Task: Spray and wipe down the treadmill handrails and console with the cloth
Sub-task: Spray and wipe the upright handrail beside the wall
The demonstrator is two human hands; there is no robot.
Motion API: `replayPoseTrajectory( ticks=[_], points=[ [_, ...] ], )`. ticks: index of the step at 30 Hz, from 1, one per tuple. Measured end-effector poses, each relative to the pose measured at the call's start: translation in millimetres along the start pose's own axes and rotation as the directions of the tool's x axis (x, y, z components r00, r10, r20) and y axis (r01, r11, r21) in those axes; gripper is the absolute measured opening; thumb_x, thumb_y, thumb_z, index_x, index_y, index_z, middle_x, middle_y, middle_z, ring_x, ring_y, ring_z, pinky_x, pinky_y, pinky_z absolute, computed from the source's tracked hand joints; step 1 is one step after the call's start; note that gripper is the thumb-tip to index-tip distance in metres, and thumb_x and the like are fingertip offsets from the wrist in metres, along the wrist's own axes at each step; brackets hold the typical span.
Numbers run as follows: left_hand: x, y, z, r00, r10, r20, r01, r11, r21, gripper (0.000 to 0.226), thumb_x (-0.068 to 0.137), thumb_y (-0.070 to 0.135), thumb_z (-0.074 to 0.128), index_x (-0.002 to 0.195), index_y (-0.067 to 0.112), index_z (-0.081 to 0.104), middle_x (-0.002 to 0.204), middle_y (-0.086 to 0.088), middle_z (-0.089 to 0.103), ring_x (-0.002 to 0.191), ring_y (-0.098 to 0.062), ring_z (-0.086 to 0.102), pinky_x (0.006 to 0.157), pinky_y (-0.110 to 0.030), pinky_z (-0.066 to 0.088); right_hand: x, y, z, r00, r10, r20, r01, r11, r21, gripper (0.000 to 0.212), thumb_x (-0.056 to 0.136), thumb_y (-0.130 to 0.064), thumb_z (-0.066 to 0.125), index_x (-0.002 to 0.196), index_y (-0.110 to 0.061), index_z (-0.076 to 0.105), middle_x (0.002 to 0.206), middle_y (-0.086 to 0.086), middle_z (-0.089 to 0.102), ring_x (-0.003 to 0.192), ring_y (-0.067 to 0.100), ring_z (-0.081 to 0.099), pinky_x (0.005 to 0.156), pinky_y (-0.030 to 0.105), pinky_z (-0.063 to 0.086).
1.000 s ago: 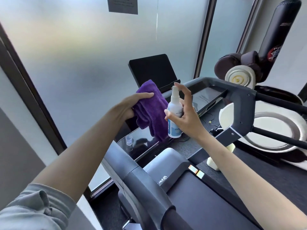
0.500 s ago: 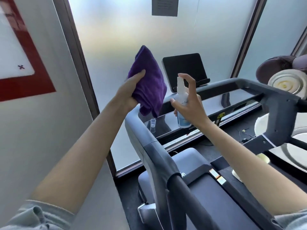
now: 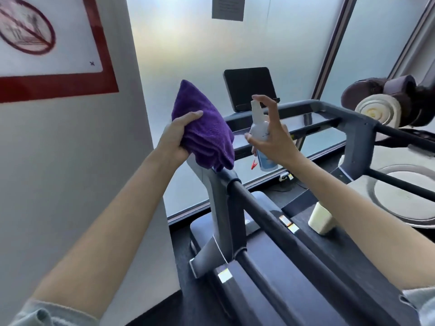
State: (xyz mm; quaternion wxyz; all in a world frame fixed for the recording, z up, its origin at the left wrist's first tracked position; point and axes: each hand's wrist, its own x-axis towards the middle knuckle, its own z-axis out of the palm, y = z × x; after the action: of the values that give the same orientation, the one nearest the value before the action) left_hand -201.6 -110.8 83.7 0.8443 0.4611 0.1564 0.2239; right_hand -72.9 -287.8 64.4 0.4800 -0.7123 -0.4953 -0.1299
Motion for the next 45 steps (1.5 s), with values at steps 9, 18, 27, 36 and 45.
replayPoseTrajectory(
  ticks=[9, 18, 27, 36, 45],
  points=[
    [-84, -40, 5, 0.990, 0.037, -0.136, -0.035, 0.999, 0.021, 0.033, 0.077, 0.010, 0.075, 0.109, 0.009, 0.065, 0.099, -0.010, 0.072, 0.079, -0.021, 0.070, 0.062, -0.028, 0.057, -75, -21, -48, 0.992, -0.038, 0.119, 0.029, 0.997, 0.070, 0.081, 0.081, 0.003, 0.070, 0.143, -0.025, 0.026, 0.098, 0.019, 0.060, 0.056, 0.029, 0.066, 0.055, 0.026, 0.057],
    [-169, -122, 26, 0.887, 0.227, -0.402, -0.191, 0.973, 0.129, 0.028, 0.079, 0.008, 0.072, 0.105, 0.008, 0.064, 0.080, -0.002, 0.069, 0.072, -0.018, 0.067, 0.061, -0.025, 0.055, -140, -5, -104, 0.960, -0.041, 0.278, -0.054, 0.944, 0.327, 0.080, 0.084, 0.005, 0.063, 0.132, -0.049, 0.029, 0.090, 0.007, 0.057, 0.063, 0.025, 0.068, 0.065, 0.029, 0.059],
    [-226, -183, 41, 0.831, 0.147, -0.536, -0.128, 0.989, 0.074, 0.022, 0.078, 0.008, 0.074, 0.098, 0.011, 0.066, 0.072, 0.001, 0.072, 0.061, -0.013, 0.069, 0.051, -0.022, 0.053, -173, 6, -116, 0.948, -0.066, 0.310, -0.008, 0.972, 0.234, 0.073, 0.085, -0.005, 0.070, 0.132, -0.046, 0.031, 0.109, -0.012, 0.056, 0.052, 0.022, 0.057, 0.049, 0.033, 0.054],
    [-214, -179, 37, 0.843, 0.159, -0.513, -0.106, 0.986, 0.130, 0.025, 0.078, 0.008, 0.075, 0.101, 0.011, 0.065, 0.077, -0.001, 0.073, 0.065, -0.015, 0.071, 0.053, -0.024, 0.054, -159, 36, -103, 0.936, 0.084, 0.343, -0.044, 0.992, -0.122, 0.069, 0.085, -0.008, 0.067, 0.144, -0.027, 0.037, 0.075, 0.023, 0.059, 0.057, 0.036, 0.056, 0.060, 0.052, 0.055],
    [-179, -177, 40, 0.835, 0.147, -0.530, -0.087, 0.987, 0.136, 0.025, 0.080, 0.003, 0.072, 0.103, 0.006, 0.063, 0.083, -0.007, 0.069, 0.058, -0.013, 0.069, 0.049, -0.023, 0.053, -133, 55, -66, 0.932, 0.123, 0.340, -0.004, 0.944, -0.331, 0.067, 0.087, -0.008, 0.060, 0.144, -0.032, 0.035, 0.083, 0.008, 0.051, 0.059, 0.028, 0.053, 0.052, 0.028, 0.039]
  ],
)
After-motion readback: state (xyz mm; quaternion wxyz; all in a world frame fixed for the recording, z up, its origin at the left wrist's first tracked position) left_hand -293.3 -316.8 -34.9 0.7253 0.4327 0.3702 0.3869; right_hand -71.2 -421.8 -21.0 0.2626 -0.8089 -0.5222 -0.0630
